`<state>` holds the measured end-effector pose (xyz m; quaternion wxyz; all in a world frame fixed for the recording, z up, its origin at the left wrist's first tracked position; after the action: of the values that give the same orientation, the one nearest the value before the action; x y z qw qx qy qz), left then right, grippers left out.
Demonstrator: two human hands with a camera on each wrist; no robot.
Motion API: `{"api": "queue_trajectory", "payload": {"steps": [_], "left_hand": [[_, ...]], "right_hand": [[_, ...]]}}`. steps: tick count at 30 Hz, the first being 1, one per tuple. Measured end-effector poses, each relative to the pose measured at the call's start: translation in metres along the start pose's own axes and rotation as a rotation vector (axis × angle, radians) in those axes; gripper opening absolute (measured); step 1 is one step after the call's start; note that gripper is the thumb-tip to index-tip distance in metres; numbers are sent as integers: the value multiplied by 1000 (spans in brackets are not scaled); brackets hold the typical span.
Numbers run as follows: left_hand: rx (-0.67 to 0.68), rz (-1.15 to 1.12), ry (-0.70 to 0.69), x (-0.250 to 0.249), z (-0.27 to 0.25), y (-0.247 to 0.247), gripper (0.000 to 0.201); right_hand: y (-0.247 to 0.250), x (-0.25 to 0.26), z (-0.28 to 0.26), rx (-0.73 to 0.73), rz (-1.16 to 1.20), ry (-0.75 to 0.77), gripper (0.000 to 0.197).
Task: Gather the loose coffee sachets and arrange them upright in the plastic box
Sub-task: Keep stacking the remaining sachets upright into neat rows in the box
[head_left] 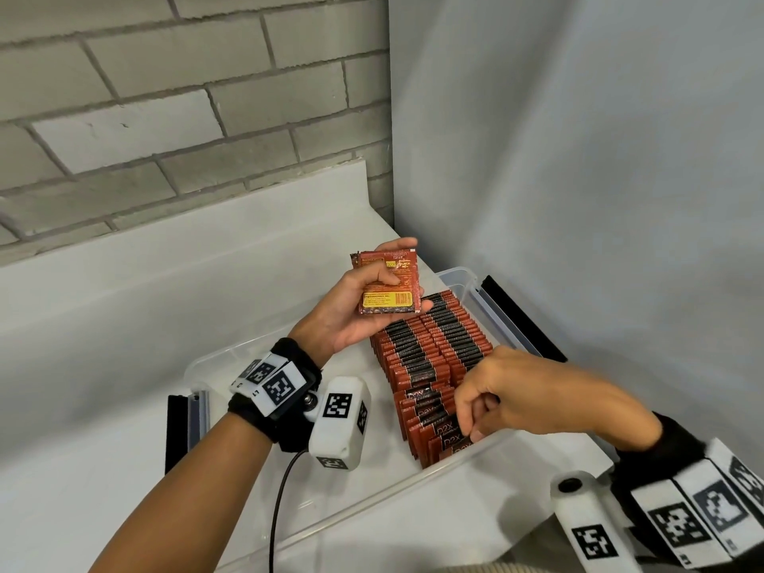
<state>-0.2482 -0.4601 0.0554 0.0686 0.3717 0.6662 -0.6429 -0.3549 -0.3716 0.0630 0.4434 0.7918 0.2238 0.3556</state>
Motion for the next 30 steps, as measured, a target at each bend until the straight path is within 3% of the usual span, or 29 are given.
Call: {"api": "queue_trajectory", "payload": {"steps": [6, 11, 14, 18, 23, 27, 30], "left_hand": [[-94, 155, 51, -6, -9, -2, 56], [-267, 393, 197, -14, -44, -3, 31], [-385, 383, 249, -12, -78, 12, 25], [-564, 190, 291, 26, -108, 36, 16], [-481, 54, 403, 81, -102, 23, 46], [-500, 43, 428, 85, -105, 23, 28], [-471, 12, 429, 88, -106, 16, 36]], "right_hand": [[-1, -1, 2, 43, -73, -8, 12], [-3, 0, 10, 73, -251, 15, 6], [-4, 5, 15, 58, -330, 53, 12], [-6, 10, 16, 43, -333, 109, 13], [-4, 8, 14, 35, -299, 144, 23], [-3, 0, 13, 30, -179, 122, 16], [-2, -1, 10, 23, -97, 130, 3]]}}
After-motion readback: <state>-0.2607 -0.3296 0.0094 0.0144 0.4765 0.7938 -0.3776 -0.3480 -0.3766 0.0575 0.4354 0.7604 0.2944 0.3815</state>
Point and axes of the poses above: each hand's wrist, its own z-axis towards the middle knuckle, its own y-axis out of the back of the hand, x = y × z, the point moved 9 cm from there along z, towards the middle knuckle, and after that the axes turned 14 degrees about -z, right-handed, at the moved point
